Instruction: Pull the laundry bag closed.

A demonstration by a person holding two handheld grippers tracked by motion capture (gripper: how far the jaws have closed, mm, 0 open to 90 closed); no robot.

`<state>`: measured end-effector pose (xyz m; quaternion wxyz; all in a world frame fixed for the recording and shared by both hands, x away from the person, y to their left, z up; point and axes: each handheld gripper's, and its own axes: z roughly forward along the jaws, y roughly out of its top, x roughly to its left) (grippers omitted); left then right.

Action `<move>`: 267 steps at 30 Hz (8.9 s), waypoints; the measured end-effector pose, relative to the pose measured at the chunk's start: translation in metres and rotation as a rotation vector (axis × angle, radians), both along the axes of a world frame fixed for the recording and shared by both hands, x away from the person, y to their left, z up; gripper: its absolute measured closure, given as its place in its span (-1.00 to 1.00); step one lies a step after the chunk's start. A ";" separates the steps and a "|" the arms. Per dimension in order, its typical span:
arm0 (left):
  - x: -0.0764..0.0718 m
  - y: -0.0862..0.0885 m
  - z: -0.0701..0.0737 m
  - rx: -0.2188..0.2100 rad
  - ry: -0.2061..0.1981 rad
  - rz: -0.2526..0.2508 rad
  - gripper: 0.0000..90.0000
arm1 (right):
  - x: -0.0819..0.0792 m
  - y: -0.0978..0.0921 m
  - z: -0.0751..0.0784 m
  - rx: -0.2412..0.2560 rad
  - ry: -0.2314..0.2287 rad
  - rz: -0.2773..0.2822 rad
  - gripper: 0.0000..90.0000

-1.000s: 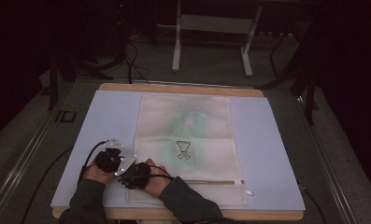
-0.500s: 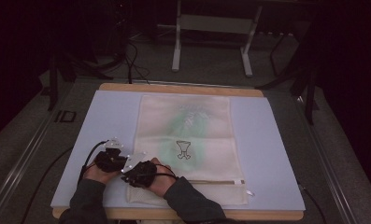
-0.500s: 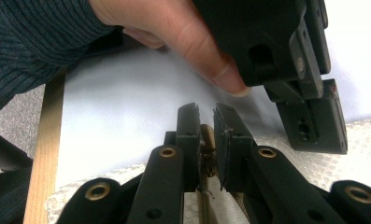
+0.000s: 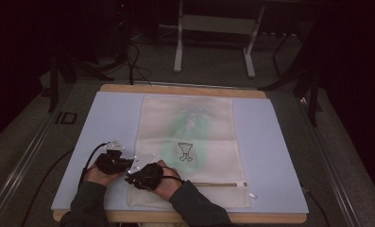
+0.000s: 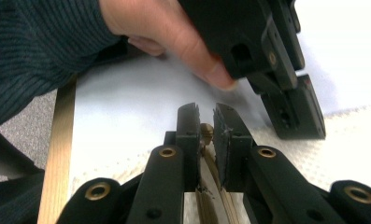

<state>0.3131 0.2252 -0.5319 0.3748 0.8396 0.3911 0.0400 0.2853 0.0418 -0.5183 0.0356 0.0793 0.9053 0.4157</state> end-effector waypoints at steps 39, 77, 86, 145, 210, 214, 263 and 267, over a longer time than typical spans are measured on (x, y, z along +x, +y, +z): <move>-0.012 -0.004 0.002 0.018 0.021 -0.047 0.98 | 0.009 -0.007 -0.013 -0.103 0.092 0.027 0.81; -0.032 -0.011 0.008 0.124 0.025 -0.080 1.00 | 0.007 -0.007 -0.010 -0.138 0.063 0.058 0.82; -0.032 -0.012 0.008 0.141 0.017 -0.092 1.00 | 0.005 -0.010 -0.008 -0.154 0.032 0.063 0.83; -0.030 -0.012 0.008 0.140 0.016 -0.104 1.00 | -0.005 -0.041 -0.001 -0.230 -0.020 0.061 0.83; -0.031 -0.012 0.008 0.139 0.015 -0.104 1.00 | -0.020 -0.094 0.007 -0.283 -0.048 -0.001 0.83; -0.031 -0.012 0.008 0.138 0.015 -0.104 1.00 | -0.020 -0.098 0.006 -0.283 -0.048 -0.007 0.83; -0.031 -0.012 0.008 0.140 0.016 -0.104 1.00 | -0.018 -0.140 0.005 -0.274 -0.041 -0.064 0.83; -0.031 -0.012 0.008 0.140 0.016 -0.104 1.00 | -0.019 -0.142 0.005 -0.276 -0.036 -0.068 0.83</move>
